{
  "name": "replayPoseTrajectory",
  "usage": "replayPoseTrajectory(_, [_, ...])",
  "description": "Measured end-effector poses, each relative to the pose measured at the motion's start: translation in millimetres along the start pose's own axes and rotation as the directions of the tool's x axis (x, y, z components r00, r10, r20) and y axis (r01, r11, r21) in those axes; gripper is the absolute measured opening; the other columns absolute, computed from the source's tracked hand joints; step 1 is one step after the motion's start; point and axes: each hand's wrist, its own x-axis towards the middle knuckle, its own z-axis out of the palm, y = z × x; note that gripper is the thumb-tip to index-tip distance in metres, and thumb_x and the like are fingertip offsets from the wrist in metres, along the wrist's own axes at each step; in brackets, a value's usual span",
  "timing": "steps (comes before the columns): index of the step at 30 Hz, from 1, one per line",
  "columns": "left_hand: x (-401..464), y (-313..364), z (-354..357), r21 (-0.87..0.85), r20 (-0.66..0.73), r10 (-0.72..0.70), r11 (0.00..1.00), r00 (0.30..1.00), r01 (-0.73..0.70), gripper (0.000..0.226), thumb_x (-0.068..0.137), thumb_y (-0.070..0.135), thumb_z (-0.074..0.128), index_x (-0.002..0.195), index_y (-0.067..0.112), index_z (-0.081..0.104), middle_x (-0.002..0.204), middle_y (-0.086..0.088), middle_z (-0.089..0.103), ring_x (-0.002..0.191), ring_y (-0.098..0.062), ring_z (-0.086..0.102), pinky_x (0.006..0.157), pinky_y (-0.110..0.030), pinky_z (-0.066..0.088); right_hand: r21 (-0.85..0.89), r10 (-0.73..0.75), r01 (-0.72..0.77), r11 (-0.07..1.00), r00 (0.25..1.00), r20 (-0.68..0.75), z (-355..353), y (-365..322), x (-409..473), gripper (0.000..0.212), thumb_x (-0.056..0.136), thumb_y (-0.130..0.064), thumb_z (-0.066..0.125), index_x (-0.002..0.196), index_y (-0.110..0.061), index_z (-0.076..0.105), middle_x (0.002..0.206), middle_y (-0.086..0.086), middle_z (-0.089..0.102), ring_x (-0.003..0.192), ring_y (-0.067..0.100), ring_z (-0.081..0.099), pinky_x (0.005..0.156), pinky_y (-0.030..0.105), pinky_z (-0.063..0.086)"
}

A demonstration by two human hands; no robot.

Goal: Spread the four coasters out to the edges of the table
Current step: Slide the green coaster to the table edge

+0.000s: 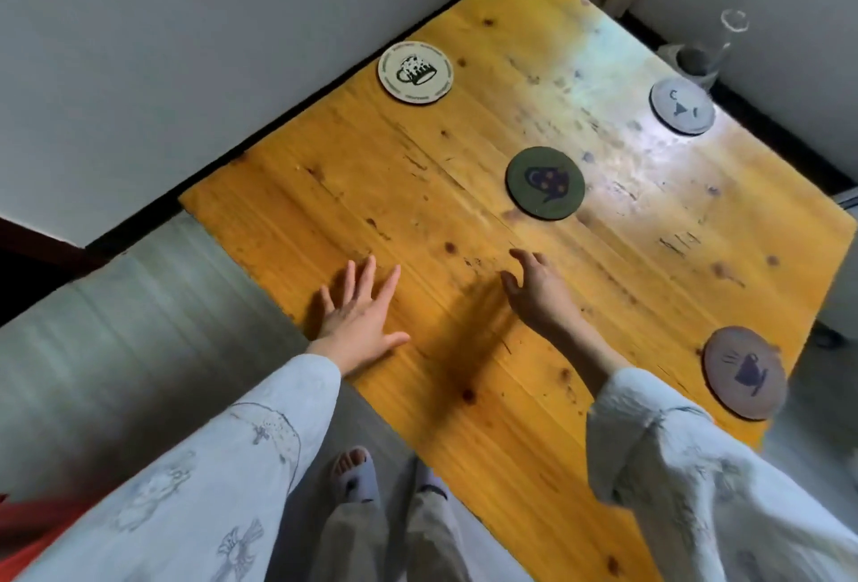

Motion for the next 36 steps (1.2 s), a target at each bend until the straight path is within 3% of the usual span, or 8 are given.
replayPoseTrajectory(4, [27.7, 9.7, -5.6, 0.102, 0.072, -0.108, 0.99, 0.992, 0.1, 0.126, 0.063, 0.06, 0.068, 0.137, 0.027, -0.028, 0.148, -0.015, -0.036, 0.137, -0.037, -0.029, 0.105, -0.071, -0.002, -0.096, -0.05, 0.043, 0.994, 0.997, -0.067, -5.5, 20.5, 49.0, 0.05, 0.094, -0.026, 0.046, 0.139, -0.01, 0.035, 0.148, 0.019, 0.036, 0.136, 0.037, 0.032, 0.111, 0.047, 0.031])
replayPoseTrajectory(7, [31.3, 18.4, -5.7, 0.136, 0.112, -0.167, 0.979, 0.98, 0.152, 0.128, 0.063, 0.055, 0.07, 0.137, 0.023, -0.029, 0.146, -0.018, -0.037, 0.136, -0.04, -0.029, 0.105, -0.071, 0.001, -0.144, -0.026, 0.014, 0.99, 0.996, -0.086, -14.4, 33.6, 77.9, 0.057, 0.094, -0.032, 0.044, 0.145, -0.013, 0.026, 0.155, 0.018, 0.023, 0.143, 0.037, 0.018, 0.117, 0.049, 0.02])
replayPoseTrajectory(12, [32.3, 21.0, -8.4, 0.145, 0.137, -0.206, 0.972, 0.969, 0.186, 0.128, 0.064, 0.054, 0.069, 0.134, 0.023, -0.034, 0.145, -0.018, -0.04, 0.135, -0.039, -0.03, 0.107, -0.07, 0.004, -0.252, -0.007, -0.004, 0.968, 0.999, -0.043, -19.5, 43.3, 110.7, 0.077, 0.09, -0.058, 0.037, 0.149, -0.019, 0.007, 0.159, 0.014, 0.003, 0.146, 0.034, 0.002, 0.118, 0.052, 0.007])
replayPoseTrajectory(14, [31.8, 20.9, -8.6, 0.144, 0.14, -0.206, 0.972, 0.968, 0.186, 0.129, 0.064, 0.055, 0.069, 0.133, 0.024, -0.035, 0.144, -0.018, -0.04, 0.135, -0.038, -0.03, 0.107, -0.069, 0.004, -0.311, -0.055, 0.025, 0.95, 0.994, -0.09, -18.8, 45.3, 114.1, 0.073, 0.092, -0.056, 0.033, 0.148, -0.016, 0.011, 0.158, 0.017, 0.011, 0.145, 0.036, 0.01, 0.118, 0.051, 0.011])
replayPoseTrajectory(18, [30.3, 21.9, -8.7, 0.143, 0.137, -0.2, 0.973, 0.97, 0.18, 0.129, 0.063, 0.055, 0.069, 0.134, 0.024, -0.035, 0.145, -0.017, -0.04, 0.135, -0.038, -0.031, 0.107, -0.069, 0.004, -0.461, -0.134, 0.074, 0.885, 0.986, -0.099, -23.8, 44.2, 114.8, 0.058, 0.098, -0.036, 0.033, 0.143, -0.001, 0.023, 0.15, 0.029, 0.026, 0.134, 0.044, 0.03, 0.106, 0.053, 0.035])
replayPoseTrajectory(21, [31.0, 20.6, -7.5, 0.141, 0.131, -0.193, 0.974, 0.972, 0.175, 0.13, 0.063, 0.056, 0.069, 0.133, 0.025, -0.035, 0.145, -0.017, -0.04, 0.135, -0.038, -0.031, 0.107, -0.069, 0.003, -0.52, -0.122, 0.08, 0.85, 0.991, -0.047, -20.1, 36.0, 112.3, 0.038, 0.1, -0.014, 0.021, 0.131, 0.004, 0.033, 0.148, 0.035, 0.023, 0.134, 0.05, 0.029, 0.104, 0.056, 0.038])
replayPoseTrajectory(23, [31.1, 19.9, -7.6, 0.141, 0.128, -0.187, 0.976, 0.974, 0.169, 0.13, 0.063, 0.056, 0.069, 0.133, 0.025, -0.035, 0.145, -0.017, -0.04, 0.135, -0.038, -0.031, 0.106, -0.07, 0.003, -0.539, -0.126, 0.084, 0.838, 0.991, -0.041, -17.4, 31.4, 109.6, 0.036, 0.097, -0.006, 0.018, 0.127, 0.004, 0.036, 0.148, 0.035, 0.025, 0.135, 0.049, 0.03, 0.101, 0.055, 0.04])
replayPoseTrajectory(36, [32.3, 16.8, -4.3, 0.107, 0.086, -0.158, 0.983, 0.984, 0.148, 0.129, 0.061, 0.054, 0.071, 0.136, 0.026, -0.029, 0.146, -0.015, -0.038, 0.136, -0.036, -0.031, 0.104, -0.072, 0.0, -0.529, -0.174, 0.164, 0.832, 0.984, 0.031, 20.8, 4.6, 32.8, 0.03, 0.098, -0.004, 0.023, 0.124, 0.003, 0.037, 0.15, 0.03, 0.025, 0.14, 0.041, 0.025, 0.095, 0.048, 0.047])
